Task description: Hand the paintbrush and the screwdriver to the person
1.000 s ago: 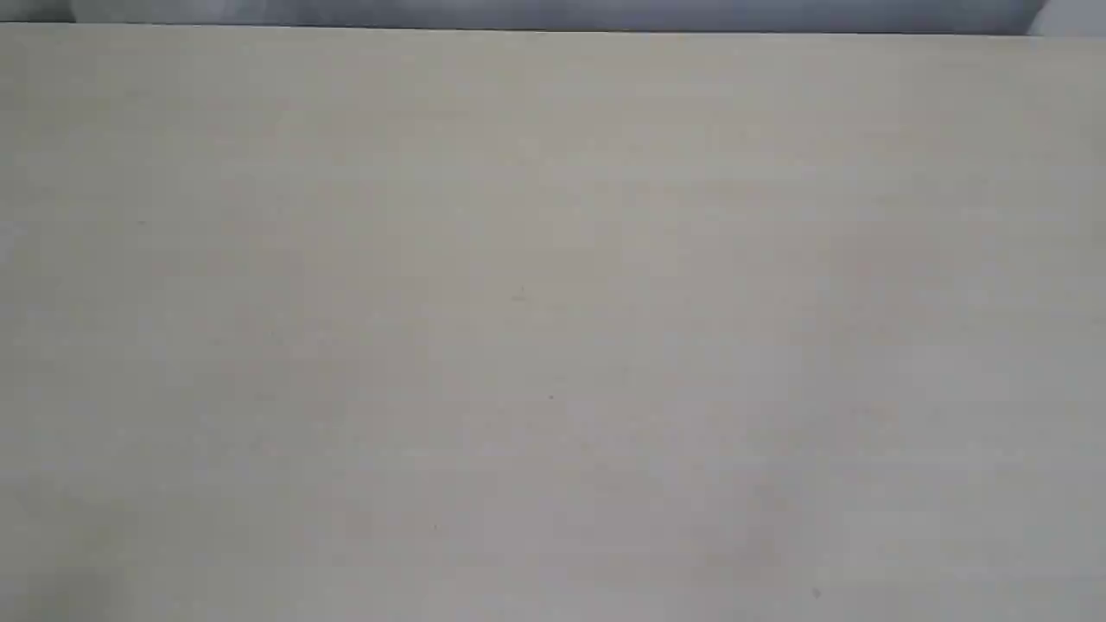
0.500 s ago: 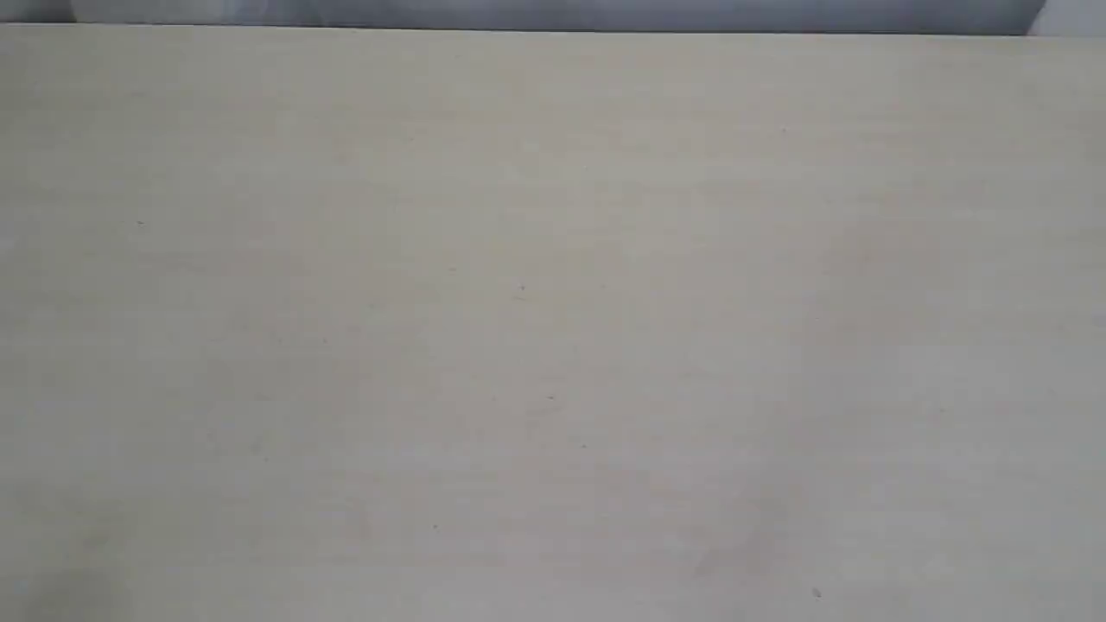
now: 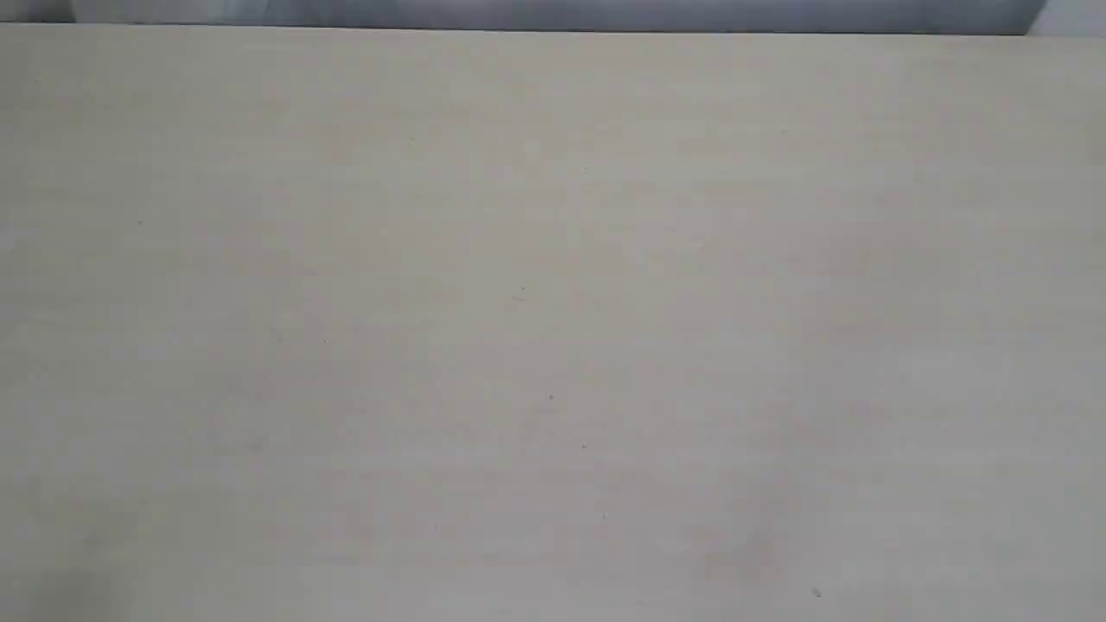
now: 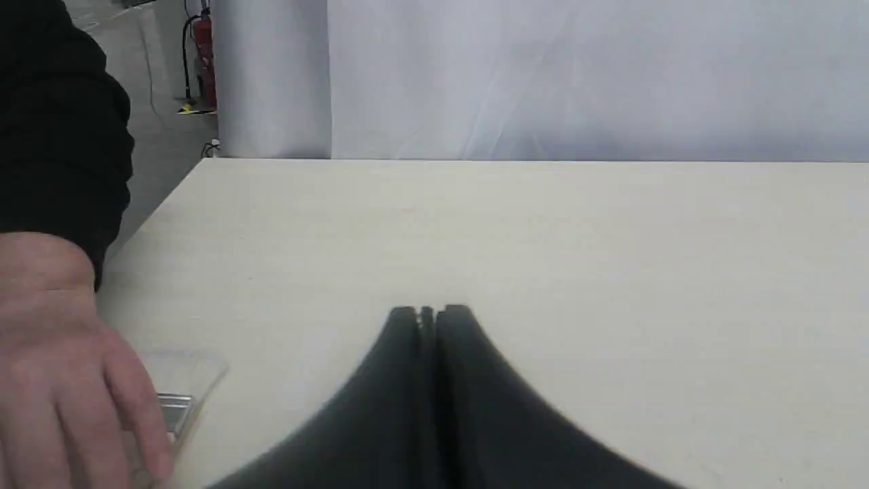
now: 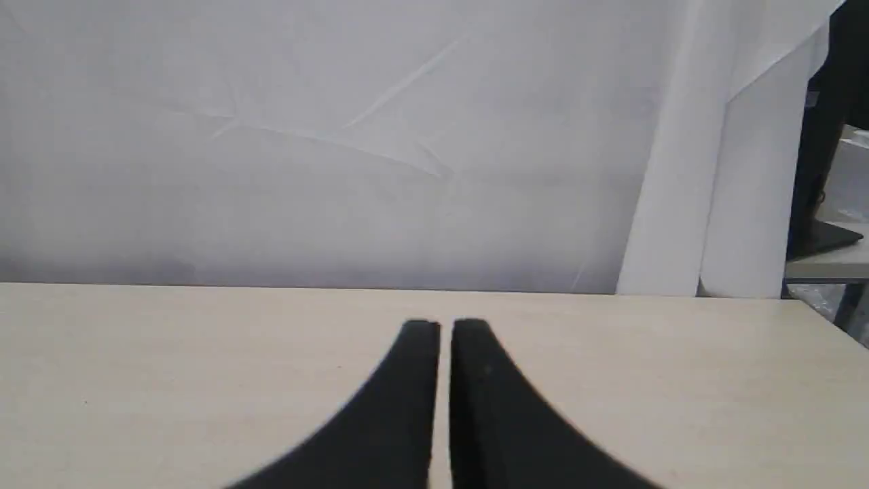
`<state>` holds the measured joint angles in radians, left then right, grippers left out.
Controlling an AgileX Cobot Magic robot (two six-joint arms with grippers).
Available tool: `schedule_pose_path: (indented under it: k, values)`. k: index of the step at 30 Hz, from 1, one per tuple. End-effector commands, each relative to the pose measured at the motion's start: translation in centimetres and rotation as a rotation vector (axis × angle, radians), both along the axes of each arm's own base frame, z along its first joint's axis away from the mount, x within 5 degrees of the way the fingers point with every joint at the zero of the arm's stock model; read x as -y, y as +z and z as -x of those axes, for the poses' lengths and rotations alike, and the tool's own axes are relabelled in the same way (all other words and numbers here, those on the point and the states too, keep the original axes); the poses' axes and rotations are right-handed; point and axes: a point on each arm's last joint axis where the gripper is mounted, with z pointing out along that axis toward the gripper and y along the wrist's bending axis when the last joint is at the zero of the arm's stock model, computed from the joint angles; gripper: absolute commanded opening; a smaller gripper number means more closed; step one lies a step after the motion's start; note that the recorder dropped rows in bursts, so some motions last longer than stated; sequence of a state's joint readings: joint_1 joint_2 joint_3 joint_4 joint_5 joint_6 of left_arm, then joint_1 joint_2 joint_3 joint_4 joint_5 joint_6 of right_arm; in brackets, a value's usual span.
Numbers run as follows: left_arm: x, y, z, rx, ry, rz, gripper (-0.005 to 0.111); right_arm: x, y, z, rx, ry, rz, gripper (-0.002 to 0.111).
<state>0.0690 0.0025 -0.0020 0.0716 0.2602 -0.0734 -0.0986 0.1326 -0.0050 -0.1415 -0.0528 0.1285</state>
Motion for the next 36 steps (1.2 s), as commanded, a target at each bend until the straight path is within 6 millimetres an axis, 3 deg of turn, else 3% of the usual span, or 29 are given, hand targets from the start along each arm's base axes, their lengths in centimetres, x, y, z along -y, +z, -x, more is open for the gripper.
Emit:
schedule_pose_path:
  k: [1,36]
  values:
    - [0.04,0.03,-0.01,0.011,-0.006,0.005,0.000,0.04,-0.13,0.06,0.001,-0.006,0.000,0.005]
    - [0.04,0.04,-0.01,0.012,-0.006,0.003,0.000,0.08,-0.12,0.07,0.003,-0.011,-0.005,0.005]
